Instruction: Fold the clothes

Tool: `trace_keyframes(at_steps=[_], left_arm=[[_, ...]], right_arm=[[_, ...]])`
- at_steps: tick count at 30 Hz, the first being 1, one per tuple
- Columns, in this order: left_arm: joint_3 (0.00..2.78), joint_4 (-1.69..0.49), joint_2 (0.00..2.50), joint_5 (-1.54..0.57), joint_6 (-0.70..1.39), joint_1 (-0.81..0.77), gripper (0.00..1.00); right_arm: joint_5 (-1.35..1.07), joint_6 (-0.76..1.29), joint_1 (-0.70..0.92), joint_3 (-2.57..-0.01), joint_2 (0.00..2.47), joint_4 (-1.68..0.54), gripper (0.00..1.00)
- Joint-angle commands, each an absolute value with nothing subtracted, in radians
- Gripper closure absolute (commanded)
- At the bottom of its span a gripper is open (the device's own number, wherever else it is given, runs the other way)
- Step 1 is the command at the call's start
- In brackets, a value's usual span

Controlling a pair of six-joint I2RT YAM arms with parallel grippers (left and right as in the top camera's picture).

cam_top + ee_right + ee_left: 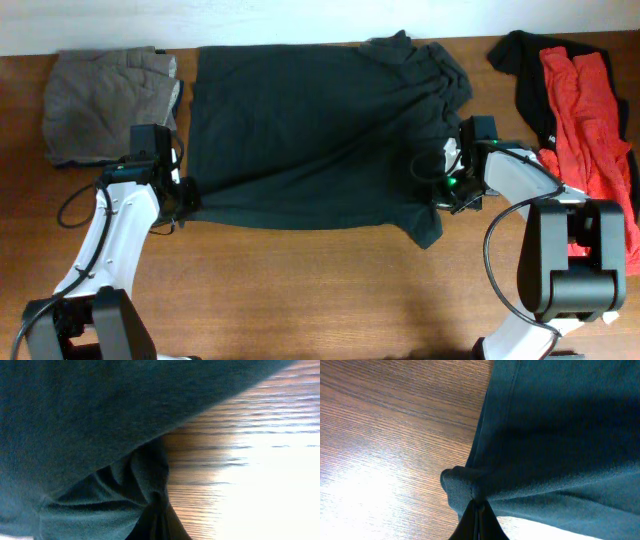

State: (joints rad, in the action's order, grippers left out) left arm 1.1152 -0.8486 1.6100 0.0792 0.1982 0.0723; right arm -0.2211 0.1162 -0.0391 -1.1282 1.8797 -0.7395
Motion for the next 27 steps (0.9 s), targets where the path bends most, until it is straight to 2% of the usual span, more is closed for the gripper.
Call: trace_keyframes(at_steps=[1,10,23,24,25,27], left_arm=[[1.132,-0.847,1.591,0.094,0.192,0.073,1.00],[1.132,-0.847,1.591,0.094,0.192,0.073,1.00],[1.132,-0.845,1.591,0.094,0.192,0.073,1.00],[1.132,-0.844,1.591,0.094,0.192,0.073,1.00],[1.132,-0.842,1.591,0.094,0.192,0.073,1.00],[1.132,-0.839,1.591,0.094,0.192,0.073,1.00]], right_arm=[[-0.115,0.163,-0.043,-1.136,1.841,-0.769,0.96],[-0.093,0.139,-0.001,-1.330,1.682,-0.954,0.96],[-0.093,0.139,0.360,-1.347,1.853,-0.800,0.94],[-0.091,0.139,0.374,-1.347,1.866,-0.790,0.90],[-0.090,0.137,0.382,-1.347,1.872,-0.788,0.78],[-0.079,0.136,0.386,-1.347,1.872,-0.791,0.44]])
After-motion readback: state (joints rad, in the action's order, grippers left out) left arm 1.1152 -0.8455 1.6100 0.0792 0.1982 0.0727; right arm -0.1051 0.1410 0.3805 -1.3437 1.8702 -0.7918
